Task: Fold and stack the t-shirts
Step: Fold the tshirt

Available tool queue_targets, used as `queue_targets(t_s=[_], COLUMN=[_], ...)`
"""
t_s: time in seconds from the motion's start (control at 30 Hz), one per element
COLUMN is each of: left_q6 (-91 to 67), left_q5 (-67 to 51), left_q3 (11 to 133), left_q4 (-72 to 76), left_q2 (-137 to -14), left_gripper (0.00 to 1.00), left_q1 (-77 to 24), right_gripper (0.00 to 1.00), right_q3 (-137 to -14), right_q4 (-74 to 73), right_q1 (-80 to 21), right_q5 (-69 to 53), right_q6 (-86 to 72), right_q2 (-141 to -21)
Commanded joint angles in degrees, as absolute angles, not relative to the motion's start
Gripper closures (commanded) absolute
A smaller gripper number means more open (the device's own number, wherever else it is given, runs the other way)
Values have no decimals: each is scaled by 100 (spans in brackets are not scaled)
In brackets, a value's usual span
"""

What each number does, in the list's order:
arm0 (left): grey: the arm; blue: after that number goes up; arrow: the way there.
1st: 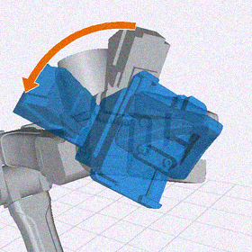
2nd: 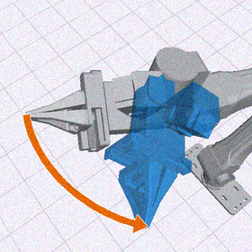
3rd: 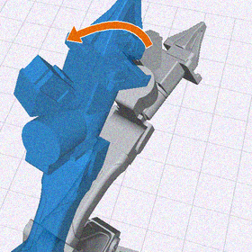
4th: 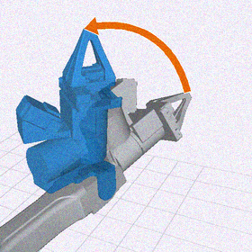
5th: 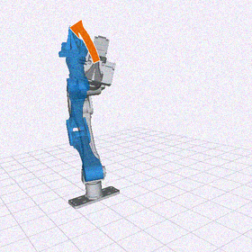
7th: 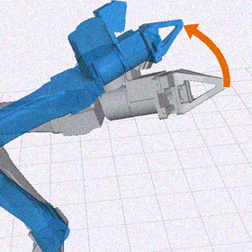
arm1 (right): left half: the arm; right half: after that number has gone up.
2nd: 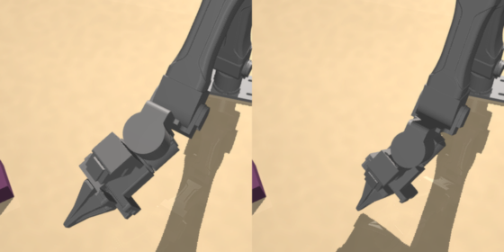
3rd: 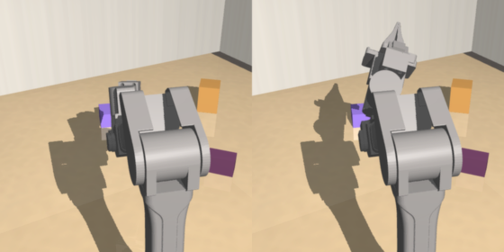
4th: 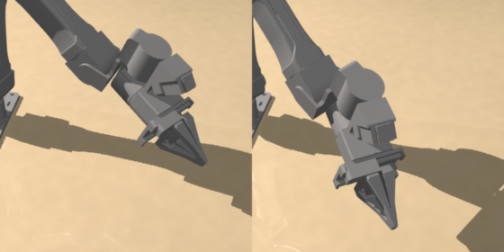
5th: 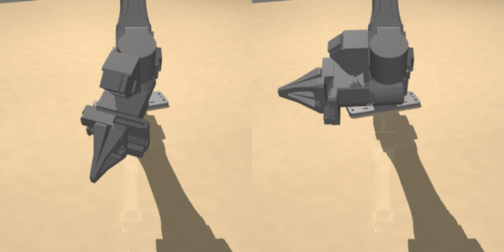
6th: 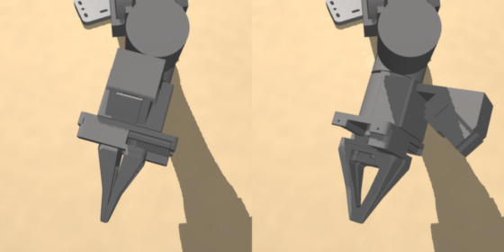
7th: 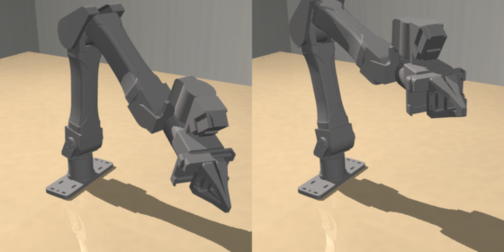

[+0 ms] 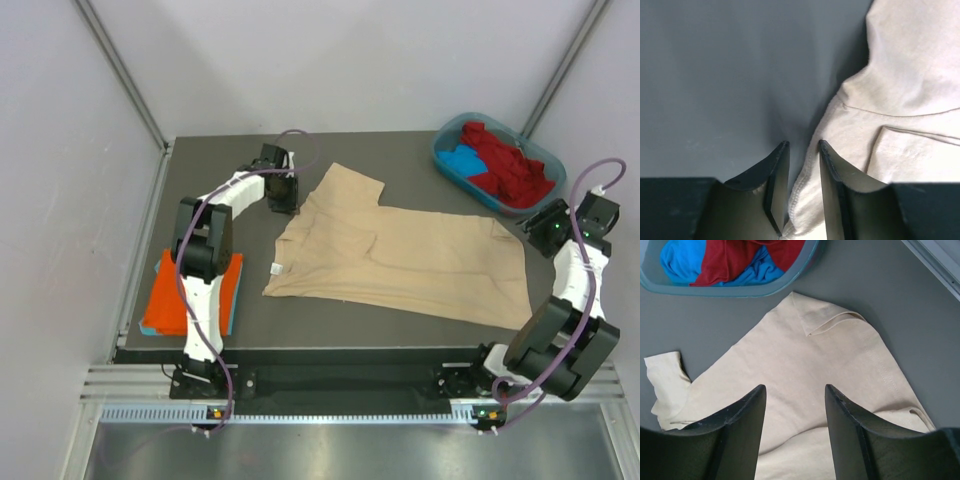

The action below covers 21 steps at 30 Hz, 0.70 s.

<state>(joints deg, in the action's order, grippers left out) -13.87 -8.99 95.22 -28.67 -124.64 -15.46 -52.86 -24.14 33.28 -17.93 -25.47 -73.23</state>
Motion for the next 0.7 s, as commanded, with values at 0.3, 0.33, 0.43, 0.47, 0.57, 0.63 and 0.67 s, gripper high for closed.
queue_targets(t_s=[0.3,0.33,0.43,0.47,0.57,0.63,0.67], left_q6=[-1389,-1389,-1424,-1424,-1459,-1468,-1485], left_q5=[-1169,-1195,-1204,-1187,-880,-539,-449], left_q3=[9712,9703,9694,9694,9764,9992,10054], left_q4=[-2891,-2900,-2909,-2909,-3005,-3268,-3348], left_q2=[-12621,-12630,-12630,-12621,-12577,-12639,-12665], left_gripper=[68,72,88,91,100,100,100], left_q1=[-1564,-1556,-1564,-1564,-1556,-1521,-1494], right_gripper=[48,48,48,48,48,47,47], right_q3=[-5335,-5326,-5335,-5344,-5457,-5528,-5607], right_q4=[-2127,-2136,-2153,-2162,-2267,-2355,-2451], right_q1=[3208,3208,3190,3182,3164,3112,3024], right_q5=[-1969,-1969,-1977,-1986,-2082,-2171,-2145], right_q6=[-2443,-2443,-2443,-2443,-2443,-2417,-2408], right_q2=[-7436,-7444,-7444,-7444,-7453,-7497,-7506])
